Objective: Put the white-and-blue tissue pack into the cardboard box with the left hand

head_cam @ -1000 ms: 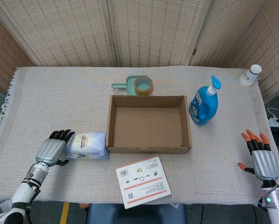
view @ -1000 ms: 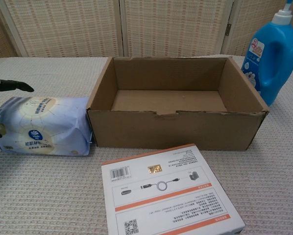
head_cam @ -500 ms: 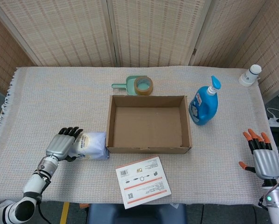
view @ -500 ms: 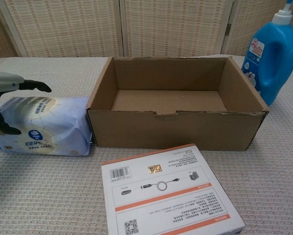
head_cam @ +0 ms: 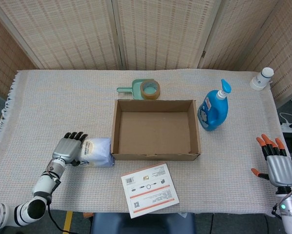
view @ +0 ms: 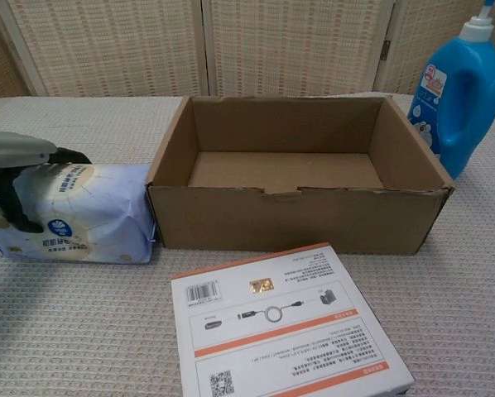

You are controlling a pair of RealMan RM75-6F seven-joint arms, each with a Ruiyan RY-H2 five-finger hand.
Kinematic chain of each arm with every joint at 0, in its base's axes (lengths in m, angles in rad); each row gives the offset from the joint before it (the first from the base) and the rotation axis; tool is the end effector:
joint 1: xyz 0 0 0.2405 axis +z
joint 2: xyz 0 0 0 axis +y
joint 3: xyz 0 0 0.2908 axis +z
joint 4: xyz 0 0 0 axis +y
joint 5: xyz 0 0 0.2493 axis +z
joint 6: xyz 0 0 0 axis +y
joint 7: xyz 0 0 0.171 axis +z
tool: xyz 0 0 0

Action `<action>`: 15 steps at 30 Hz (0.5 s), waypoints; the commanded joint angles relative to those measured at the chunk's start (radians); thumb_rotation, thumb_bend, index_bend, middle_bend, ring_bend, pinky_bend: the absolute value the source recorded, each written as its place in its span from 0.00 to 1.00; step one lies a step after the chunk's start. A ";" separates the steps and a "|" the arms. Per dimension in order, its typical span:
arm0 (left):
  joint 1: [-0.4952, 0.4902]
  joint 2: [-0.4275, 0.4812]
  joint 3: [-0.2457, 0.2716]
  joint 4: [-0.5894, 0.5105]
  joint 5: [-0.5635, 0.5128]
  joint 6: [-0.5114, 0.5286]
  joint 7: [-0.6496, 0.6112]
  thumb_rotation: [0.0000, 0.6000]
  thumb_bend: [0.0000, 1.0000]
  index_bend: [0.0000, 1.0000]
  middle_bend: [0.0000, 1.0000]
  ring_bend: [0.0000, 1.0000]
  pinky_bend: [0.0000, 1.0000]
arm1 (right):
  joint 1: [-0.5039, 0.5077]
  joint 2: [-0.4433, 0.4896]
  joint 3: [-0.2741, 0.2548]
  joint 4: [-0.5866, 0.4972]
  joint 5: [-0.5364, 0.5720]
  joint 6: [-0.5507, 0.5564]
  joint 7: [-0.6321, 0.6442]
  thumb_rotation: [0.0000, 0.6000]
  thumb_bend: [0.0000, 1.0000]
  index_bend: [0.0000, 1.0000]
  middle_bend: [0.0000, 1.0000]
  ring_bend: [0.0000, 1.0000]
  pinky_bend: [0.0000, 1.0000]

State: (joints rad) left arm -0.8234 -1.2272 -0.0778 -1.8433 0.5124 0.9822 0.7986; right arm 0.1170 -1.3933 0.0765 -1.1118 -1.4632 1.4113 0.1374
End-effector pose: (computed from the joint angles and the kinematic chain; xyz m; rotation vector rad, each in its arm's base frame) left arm -0.2135 0.3744 0.0100 -1.8274 -0.9975 -0.3751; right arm -0.4379 -0.2384 0.0936 1.3651 -0.8727 0.8108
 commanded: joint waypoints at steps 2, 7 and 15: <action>-0.002 -0.008 0.015 0.018 0.027 0.010 -0.023 1.00 0.22 0.00 0.05 0.07 0.27 | 0.001 -0.001 0.000 0.002 0.003 -0.006 -0.001 1.00 0.00 0.09 0.00 0.00 0.00; 0.005 -0.012 0.022 0.024 0.070 0.027 -0.056 1.00 0.26 0.14 0.29 0.32 0.49 | 0.003 -0.002 -0.001 0.003 0.006 -0.013 -0.001 1.00 0.00 0.09 0.00 0.00 0.00; 0.003 -0.001 0.034 0.007 0.090 0.053 -0.064 1.00 0.30 0.42 0.55 0.54 0.67 | 0.002 0.001 0.000 -0.001 0.008 -0.015 0.003 1.00 0.00 0.09 0.00 0.00 0.00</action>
State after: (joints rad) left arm -0.8189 -1.2319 -0.0457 -1.8329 0.6024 1.0344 0.7336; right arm 0.1191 -1.3920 0.0765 -1.1125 -1.4546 1.3965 0.1408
